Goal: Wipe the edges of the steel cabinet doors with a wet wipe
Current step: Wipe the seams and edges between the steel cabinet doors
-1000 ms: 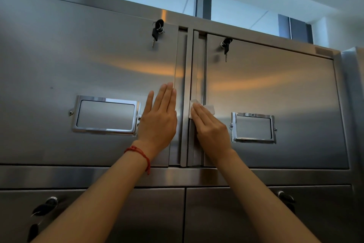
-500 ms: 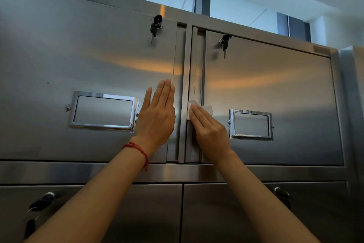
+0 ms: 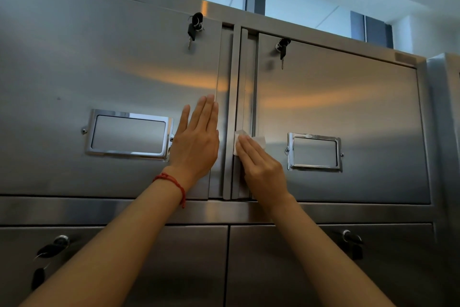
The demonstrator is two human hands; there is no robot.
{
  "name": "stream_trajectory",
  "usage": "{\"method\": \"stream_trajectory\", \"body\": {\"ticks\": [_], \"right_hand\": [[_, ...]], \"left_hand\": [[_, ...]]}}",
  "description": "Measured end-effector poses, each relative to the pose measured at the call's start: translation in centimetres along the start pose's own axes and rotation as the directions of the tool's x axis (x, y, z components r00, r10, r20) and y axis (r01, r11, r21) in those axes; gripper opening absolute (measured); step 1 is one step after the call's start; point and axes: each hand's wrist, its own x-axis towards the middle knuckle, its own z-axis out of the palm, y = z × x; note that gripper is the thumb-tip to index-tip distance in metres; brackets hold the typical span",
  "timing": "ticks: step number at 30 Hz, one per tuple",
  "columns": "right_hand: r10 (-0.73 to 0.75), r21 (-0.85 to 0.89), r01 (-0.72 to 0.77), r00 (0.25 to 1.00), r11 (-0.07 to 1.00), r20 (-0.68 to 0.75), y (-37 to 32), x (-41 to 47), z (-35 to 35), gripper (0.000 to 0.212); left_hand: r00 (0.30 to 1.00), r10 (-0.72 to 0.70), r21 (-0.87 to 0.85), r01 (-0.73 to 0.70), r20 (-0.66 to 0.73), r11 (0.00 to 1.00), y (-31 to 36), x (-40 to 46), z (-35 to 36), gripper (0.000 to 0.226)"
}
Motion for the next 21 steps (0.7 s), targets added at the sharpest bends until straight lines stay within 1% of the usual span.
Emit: {"method": "stream_trajectory", "body": {"ticks": [5, 8, 11, 16, 21], "right_hand": [[-0.046, -0.015, 0.046, 0.999, 0.999, 0.004, 0.2, 0.0, -0.6, 0.039], [-0.016, -0.023, 0.015, 1.000, 1.000, -0.024, 0.5, 1.1, -0.4, 0.040], [0.022, 0.005, -0.022, 1.000, 1.000, -0.004, 0.2, 0.7, -0.3, 0.041], [-0.025, 0.019, 0.024, 0.999, 1.000, 0.036, -0.7, -1.7, -0.6, 0.038], [-0.033, -0.018, 0.033, 0.999, 0.999, 0.028, -0.4, -0.8, -0.5, 0.039]], "left_hand": [[1.000, -0.006, 0.009, 0.006, 0.009, 1.000, 0.0, 0.0, 0.0, 0.059], [1.000, -0.006, 0.014, 0.006, 0.015, 1.000, -0.1, 0.0, 0.0, 0.058], [1.000, -0.002, 0.012, 0.002, 0.021, 1.000, -0.1, -0.1, -0.1, 0.058], [1.000, -0.007, 0.009, 0.006, 0.019, 1.000, -0.1, -0.2, -0.1, 0.058], [1.000, -0.004, -0.006, 0.004, 0.007, 1.000, -0.1, -0.2, 0.0, 0.057]]}}
